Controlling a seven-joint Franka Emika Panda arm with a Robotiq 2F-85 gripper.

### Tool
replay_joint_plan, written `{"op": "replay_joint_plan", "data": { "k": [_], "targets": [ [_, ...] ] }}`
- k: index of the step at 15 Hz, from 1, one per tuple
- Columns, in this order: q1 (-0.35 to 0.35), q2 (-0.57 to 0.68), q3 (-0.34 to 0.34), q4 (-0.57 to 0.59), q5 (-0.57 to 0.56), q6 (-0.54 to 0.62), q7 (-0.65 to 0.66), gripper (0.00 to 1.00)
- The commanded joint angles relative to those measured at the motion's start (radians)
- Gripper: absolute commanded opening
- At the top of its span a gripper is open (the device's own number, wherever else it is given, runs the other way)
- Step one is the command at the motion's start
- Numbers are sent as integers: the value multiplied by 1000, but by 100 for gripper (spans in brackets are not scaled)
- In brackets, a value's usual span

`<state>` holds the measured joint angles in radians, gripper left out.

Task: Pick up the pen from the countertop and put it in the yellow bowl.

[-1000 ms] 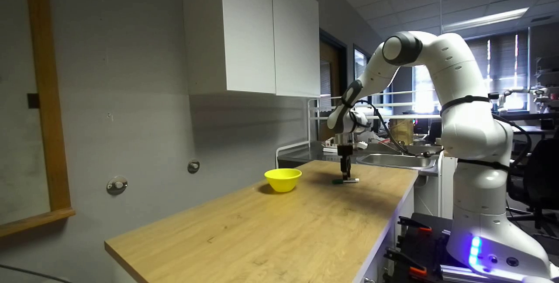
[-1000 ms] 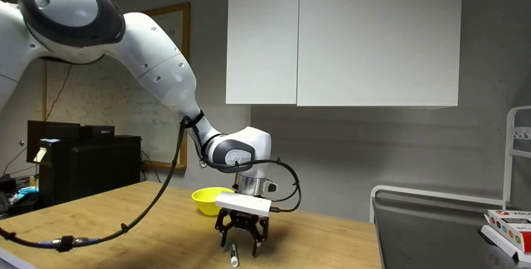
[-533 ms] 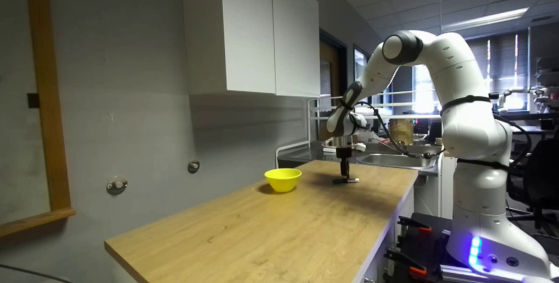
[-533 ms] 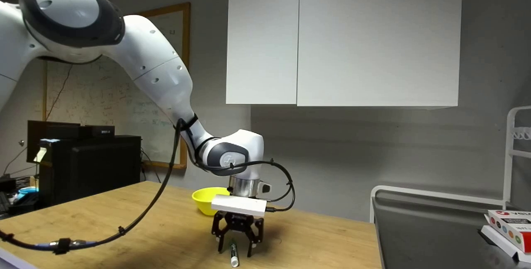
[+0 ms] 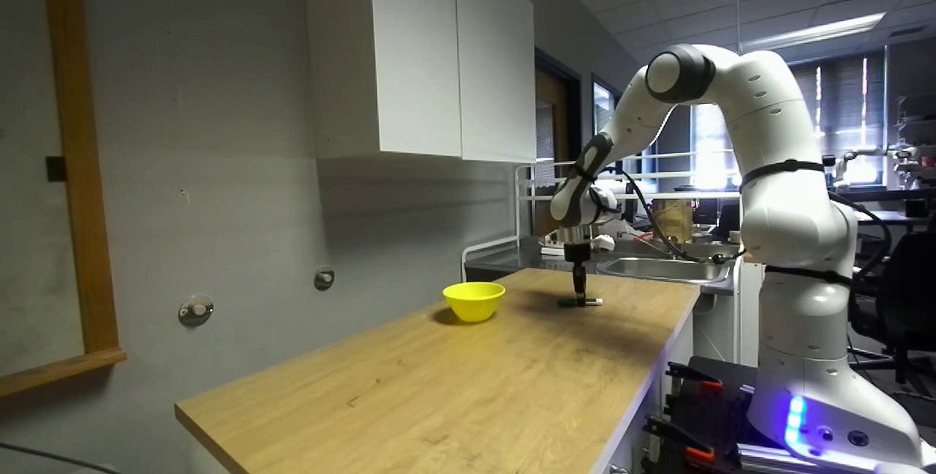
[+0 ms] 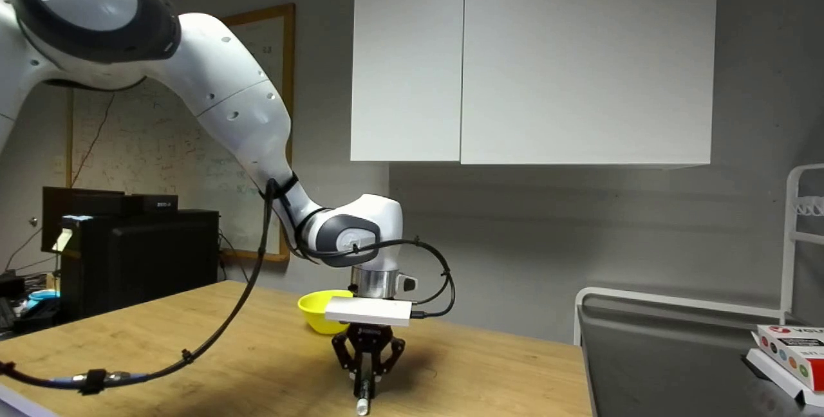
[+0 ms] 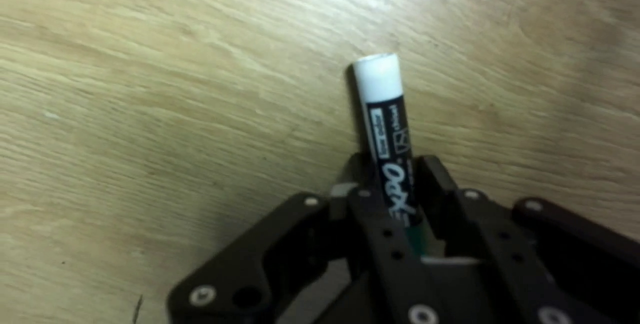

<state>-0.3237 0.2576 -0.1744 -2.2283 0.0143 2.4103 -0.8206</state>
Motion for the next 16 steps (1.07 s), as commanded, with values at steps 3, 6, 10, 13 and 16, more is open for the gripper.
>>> {"op": "replay_joint_plan", "data": {
  "k": [3,6,10,13,16],
  "targets": [
    [26,-174,-24,-117,-21,10,194,10],
    [45,-267,-15,-107,8,-9,339,11],
    [104,-347,7,-53,4,14,594,11],
    [147,-345,42,13,-28,84,819,11],
    [171,-296,86,81,-111,170,1050,11]
  ]
}}
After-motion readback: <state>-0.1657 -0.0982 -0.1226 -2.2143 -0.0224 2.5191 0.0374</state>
